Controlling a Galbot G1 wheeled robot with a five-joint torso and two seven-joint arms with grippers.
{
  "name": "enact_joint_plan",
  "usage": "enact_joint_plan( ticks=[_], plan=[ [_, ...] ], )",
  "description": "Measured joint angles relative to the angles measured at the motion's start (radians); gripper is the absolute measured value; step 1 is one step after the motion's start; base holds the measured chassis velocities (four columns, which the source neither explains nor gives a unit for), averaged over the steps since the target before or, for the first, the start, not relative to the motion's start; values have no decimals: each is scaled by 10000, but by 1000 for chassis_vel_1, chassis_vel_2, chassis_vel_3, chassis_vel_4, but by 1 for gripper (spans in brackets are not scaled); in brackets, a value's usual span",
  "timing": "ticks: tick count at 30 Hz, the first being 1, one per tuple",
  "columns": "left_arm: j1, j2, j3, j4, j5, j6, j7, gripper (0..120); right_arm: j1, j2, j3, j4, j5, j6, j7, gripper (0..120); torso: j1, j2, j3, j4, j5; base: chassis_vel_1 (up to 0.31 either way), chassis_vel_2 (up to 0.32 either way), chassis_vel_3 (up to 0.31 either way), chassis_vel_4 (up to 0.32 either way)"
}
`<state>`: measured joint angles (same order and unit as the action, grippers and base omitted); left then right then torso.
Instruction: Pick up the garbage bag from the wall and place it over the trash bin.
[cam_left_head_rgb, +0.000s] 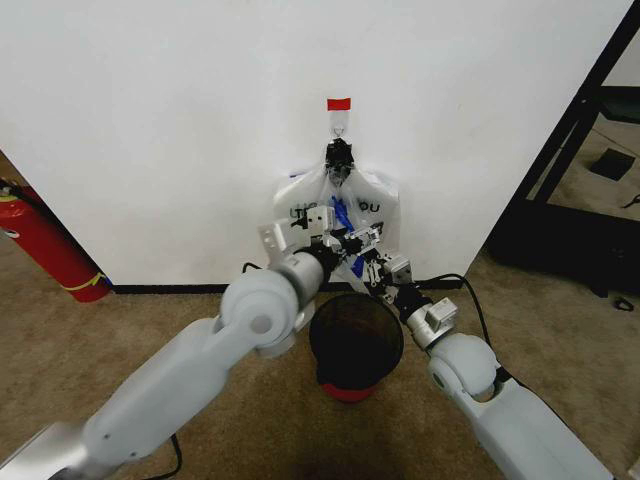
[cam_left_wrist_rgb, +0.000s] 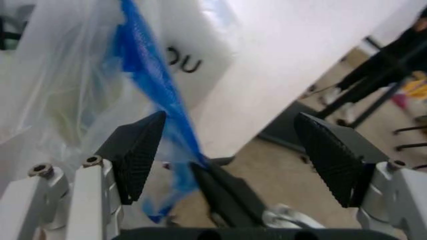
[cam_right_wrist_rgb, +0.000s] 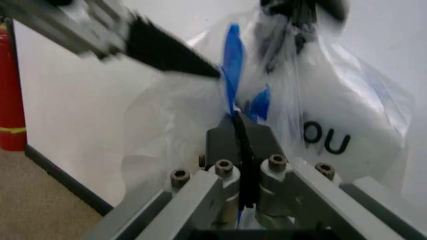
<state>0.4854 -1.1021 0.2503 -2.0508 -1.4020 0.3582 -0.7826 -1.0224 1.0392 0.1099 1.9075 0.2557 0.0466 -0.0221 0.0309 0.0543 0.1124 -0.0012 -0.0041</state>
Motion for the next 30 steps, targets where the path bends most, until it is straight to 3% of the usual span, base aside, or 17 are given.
enact_joint_plan(
  ticks=[8,14,22,26,30],
  plan=[
    [-11,122,30,298,870,163,-378,67,-60,15,45,79,-100,91,-110,0,0,0,-1,1,-1,0,0,0,0],
    [-109,357,-39,216,993,291,-388,61,-17,29,38,54,-42,91,-126,0,-1,0,-1,4,-1,0,0,0,0],
    [-166,84,253,253,943,355,-284,55,81,18,-30,-49,-75,62,-140,0,-1,0,-1,0,0,0,0,0,0],
    [-174,20,299,375,1012,362,-271,47,86,24,-34,-67,-91,65,-144,0,-1,0,-1,0,0,0,0,0,0],
    [-206,-4,320,541,1096,360,-291,29,84,54,-53,-64,-92,69,-146,0,-1,0,-1,1,0,0,0,0,0]
  ],
)
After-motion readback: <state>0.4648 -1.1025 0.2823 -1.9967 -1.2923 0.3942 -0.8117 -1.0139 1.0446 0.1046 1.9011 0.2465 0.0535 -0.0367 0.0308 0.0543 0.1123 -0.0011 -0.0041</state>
